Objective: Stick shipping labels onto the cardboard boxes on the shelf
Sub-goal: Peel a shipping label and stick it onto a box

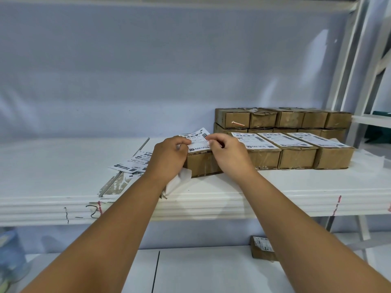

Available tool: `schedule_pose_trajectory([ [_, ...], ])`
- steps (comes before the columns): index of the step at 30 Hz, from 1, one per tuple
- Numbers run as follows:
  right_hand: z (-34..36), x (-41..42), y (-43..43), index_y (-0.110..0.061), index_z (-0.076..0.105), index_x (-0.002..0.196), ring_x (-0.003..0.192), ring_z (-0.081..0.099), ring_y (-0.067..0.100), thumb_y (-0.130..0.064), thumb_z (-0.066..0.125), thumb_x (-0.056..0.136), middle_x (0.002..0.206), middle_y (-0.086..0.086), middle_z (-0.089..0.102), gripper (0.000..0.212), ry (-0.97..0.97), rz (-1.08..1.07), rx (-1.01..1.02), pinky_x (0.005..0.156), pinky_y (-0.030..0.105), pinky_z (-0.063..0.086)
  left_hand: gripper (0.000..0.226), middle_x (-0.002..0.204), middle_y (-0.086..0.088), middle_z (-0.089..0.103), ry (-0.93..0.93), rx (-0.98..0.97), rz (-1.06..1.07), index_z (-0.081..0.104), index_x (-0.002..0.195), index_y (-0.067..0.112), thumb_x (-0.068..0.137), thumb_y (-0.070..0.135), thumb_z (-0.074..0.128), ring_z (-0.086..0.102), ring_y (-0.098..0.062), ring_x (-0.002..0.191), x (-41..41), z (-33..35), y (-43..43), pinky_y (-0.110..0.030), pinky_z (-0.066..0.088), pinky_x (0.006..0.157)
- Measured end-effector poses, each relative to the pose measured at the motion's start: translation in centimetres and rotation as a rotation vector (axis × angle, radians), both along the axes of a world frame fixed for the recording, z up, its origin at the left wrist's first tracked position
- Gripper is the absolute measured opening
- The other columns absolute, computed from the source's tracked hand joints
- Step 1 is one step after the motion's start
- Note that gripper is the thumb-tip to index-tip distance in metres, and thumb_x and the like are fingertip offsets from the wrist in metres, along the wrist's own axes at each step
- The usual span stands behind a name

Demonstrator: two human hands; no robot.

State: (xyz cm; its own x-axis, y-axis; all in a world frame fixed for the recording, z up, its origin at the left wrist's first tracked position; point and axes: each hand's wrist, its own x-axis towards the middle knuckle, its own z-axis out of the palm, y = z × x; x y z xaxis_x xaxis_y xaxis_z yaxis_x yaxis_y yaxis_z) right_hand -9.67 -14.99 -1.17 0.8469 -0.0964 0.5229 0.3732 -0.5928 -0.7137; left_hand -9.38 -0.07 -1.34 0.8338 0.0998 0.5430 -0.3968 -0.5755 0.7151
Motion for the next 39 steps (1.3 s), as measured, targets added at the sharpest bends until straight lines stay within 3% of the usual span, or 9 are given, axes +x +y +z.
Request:
schedule_pose_trajectory([
  [4, 0.0, 0.2, -0.1, -0.02, 0.065, 0.116, 0.116, 0.048, 0.013, -0.027, 0.054, 0.093, 0.13, 0.002, 0.053, 0.026, 0.001, -0.045, 0.018, 0.089, 0.017, 0.033, 0.029, 0.093, 0.007, 0.057, 0.006, 0.01, -0.003, 0.07, 0.103, 0.021, 0.092, 0.012, 0.044, 0.049, -0.008, 0.059, 0.0, 0.2, -0.1, -0.006, 0.036, 0.054],
  [9, 0.3, -0.6, 0.0, -0.017, 0.072, 0.106, 0.087, 0.052, 0.011, -0.025, 0.05, 0.096, 0.111, 0.002, 0.068, 0.026, 0.044, -0.027, 0.038, 0.067, 0.019, 0.033, 0.03, 0.096, 0.006, 0.06, 0.018, -0.009, -0.002, 0.07, 0.101, 0.023, 0.091, 0.012, 0.044, 0.05, -0.009, 0.061, 0.0, 0.1, 0.0, -0.006, 0.036, 0.055],
  [14, 0.5, -1.0, 0.0, -0.015, 0.073, 0.103, 0.095, 0.059, 0.019, -0.027, 0.052, 0.095, 0.106, 0.004, 0.07, 0.026, 0.048, -0.021, 0.063, 0.07, 0.02, 0.036, 0.029, 0.098, 0.004, 0.062, 0.032, -0.025, -0.006, 0.069, 0.097, 0.025, 0.091, 0.013, 0.044, 0.05, -0.008, 0.058, 0.1, 0.1, 0.0, -0.007, 0.036, 0.051],
  [17, 0.6, -1.1, 0.0, -0.012, 0.073, 0.094, 0.091, 0.059, 0.021, -0.039, 0.053, 0.095, 0.094, 0.005, 0.071, 0.034, 0.047, 0.002, 0.084, 0.071, 0.025, 0.038, 0.028, 0.089, 0.002, 0.065, 0.028, -0.097, 0.01, 0.071, 0.088, 0.023, 0.09, 0.014, 0.045, 0.054, -0.008, 0.061, -0.1, 0.4, 0.1, -0.012, 0.039, 0.055],
  [21, 0.8, -0.8, -0.1, -0.021, 0.071, 0.083, 0.075, 0.055, 0.005, -0.048, 0.048, 0.095, 0.074, -0.013, 0.063, 0.038, 0.066, 0.021, 0.186, 0.064, 0.021, 0.038, 0.027, 0.075, -0.005, 0.066, 0.04, -0.289, 0.02, 0.072, 0.079, 0.012, 0.085, 0.011, 0.046, 0.052, -0.016, 0.054, -0.3, 0.9, 0.4, -0.024, 0.042, 0.057],
  [25, 0.7, -0.4, -0.1, -0.023, 0.071, 0.086, 0.079, 0.058, 0.007, -0.027, 0.054, 0.095, 0.088, -0.008, 0.067, 0.02, 0.13, 0.085, 0.248, 0.065, 0.018, 0.042, 0.025, 0.072, 0.001, 0.064, 0.045, -0.297, 0.015, 0.071, 0.079, 0.015, 0.085, 0.012, 0.047, 0.052, -0.016, 0.055, 0.0, 0.7, 0.5, -0.025, 0.042, 0.058],
  [29, 0.7, -0.4, 0.1, -0.022, 0.071, 0.094, 0.077, 0.058, 0.016, -0.011, 0.051, 0.093, 0.09, 0.003, 0.067, 0.022, 0.246, 0.168, 0.386, 0.061, 0.022, 0.044, 0.024, 0.076, 0.007, 0.061, 0.104, -0.248, -0.018, 0.069, 0.082, 0.028, 0.087, 0.017, 0.048, 0.052, -0.012, 0.064, 0.7, 0.1, 0.5, -0.025, 0.04, 0.067],
  [36, 1.1, -0.6, 0.4, -0.025, 0.064, 0.11, 0.069, 0.054, 0.012, -0.008, 0.042, 0.092, 0.09, 0.001, 0.062, 0.033, 0.406, 0.26, 0.544, 0.057, 0.02, 0.039, 0.018, 0.098, 0.003, 0.067, 0.201, -0.332, -0.128, 0.067, 0.098, 0.027, 0.092, 0.021, 0.051, 0.061, -0.018, 0.089, 0.9, 0.0, 0.7, -0.03, 0.046, 0.085],
  [39, 1.0, 0.0, 0.4, -0.024, 0.061, 0.118, 0.079, 0.057, 0.011, -0.016, 0.044, 0.096, 0.1, -0.003, 0.063, 0.029, 0.457, 0.29, 0.535, 0.061, 0.02, 0.043, 0.021, 0.091, 0.008, 0.063, 0.253, -0.38, -0.186, 0.064, 0.106, 0.024, 0.093, 0.016, 0.05, 0.06, -0.014, 0.085, 1.0, 0.1, 0.6, -0.025, 0.045, 0.079],
])
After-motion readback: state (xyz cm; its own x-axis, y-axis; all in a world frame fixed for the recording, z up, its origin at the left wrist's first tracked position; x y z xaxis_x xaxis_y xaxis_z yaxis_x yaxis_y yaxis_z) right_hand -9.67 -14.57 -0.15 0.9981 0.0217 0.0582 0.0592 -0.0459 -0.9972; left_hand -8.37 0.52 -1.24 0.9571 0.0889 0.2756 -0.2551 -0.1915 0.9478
